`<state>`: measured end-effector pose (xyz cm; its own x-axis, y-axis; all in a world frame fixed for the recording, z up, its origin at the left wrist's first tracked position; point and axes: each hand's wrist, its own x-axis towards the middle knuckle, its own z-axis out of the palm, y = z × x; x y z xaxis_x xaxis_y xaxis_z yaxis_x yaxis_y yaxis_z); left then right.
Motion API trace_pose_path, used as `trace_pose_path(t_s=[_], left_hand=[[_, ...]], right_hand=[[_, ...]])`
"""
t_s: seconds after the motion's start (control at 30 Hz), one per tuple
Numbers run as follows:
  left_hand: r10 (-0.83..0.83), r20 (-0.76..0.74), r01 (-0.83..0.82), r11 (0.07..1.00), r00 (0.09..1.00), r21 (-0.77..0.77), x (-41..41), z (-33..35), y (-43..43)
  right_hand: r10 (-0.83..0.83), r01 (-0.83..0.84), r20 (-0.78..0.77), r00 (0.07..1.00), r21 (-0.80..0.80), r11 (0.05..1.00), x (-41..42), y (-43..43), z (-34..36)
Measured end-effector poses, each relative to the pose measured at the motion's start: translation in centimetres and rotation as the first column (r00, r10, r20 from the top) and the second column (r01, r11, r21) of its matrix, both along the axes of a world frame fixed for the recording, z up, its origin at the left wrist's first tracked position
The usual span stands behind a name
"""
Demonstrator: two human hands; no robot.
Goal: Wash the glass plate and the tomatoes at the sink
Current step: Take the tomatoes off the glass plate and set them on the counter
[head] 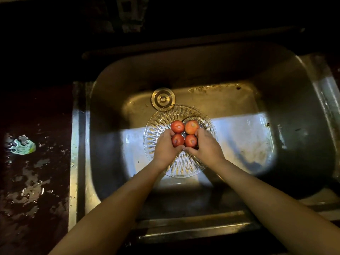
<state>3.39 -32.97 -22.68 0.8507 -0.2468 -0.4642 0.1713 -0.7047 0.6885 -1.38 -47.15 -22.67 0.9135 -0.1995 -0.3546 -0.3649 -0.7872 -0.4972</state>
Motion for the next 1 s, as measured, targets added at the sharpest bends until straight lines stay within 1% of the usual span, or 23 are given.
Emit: trace_pose_path(t_s=[0.1,0.27,0.4,0.5,0.57,0.77,0.87,1.0], left_hand=[[0.009,0.011,-0.008,1.000,1.000,-0.013,-0.1,0.1,0.0],[0.039,0.022,-0.038,0.998,0.999,-0.044,-0.2,1.0,0.6],[0.036,0.042,-0.034,0.998,0.998,-0.061,0.4,2.7,1.7],[0.048,0.098,-0.042,0.997,0.994,-0.062,1.2,4.5,3.1],[0.058,0.144,-0.051,0.997,0.988,-0.054,1.8,5.9,4.1],[0.106,0.328,-0.076,0.992,0.939,-0.102,3.6,11.3,7.7],[0.186,0.388,-0.150,0.981,0.903,-0.121,4.5,13.6,10.2],[0.282,0.428,-0.246,0.959,0.858,-0.138,5.5,15.9,14.2]], right_hand=[[-0.025,0.025,0.016,1.000,-0.005,1.000,-0.2,0.4,-0.1],[0.019,-0.018,0.047,0.999,-0.023,1.000,-0.2,0.4,0.5],[-0.006,-0.001,0.088,0.996,0.080,0.997,0.3,0.6,2.3],[-0.031,0.009,0.130,0.991,0.167,0.986,1.4,1.1,3.9],[-0.027,-0.005,0.162,0.986,0.194,0.981,2.4,1.8,5.1],[0.034,-0.086,0.264,0.964,0.188,0.978,6.8,4.9,9.3],[0.057,-0.122,0.287,0.956,0.214,0.969,9.3,7.0,11.8],[0.174,-0.258,0.371,0.912,0.188,0.948,12.0,10.6,14.8]])
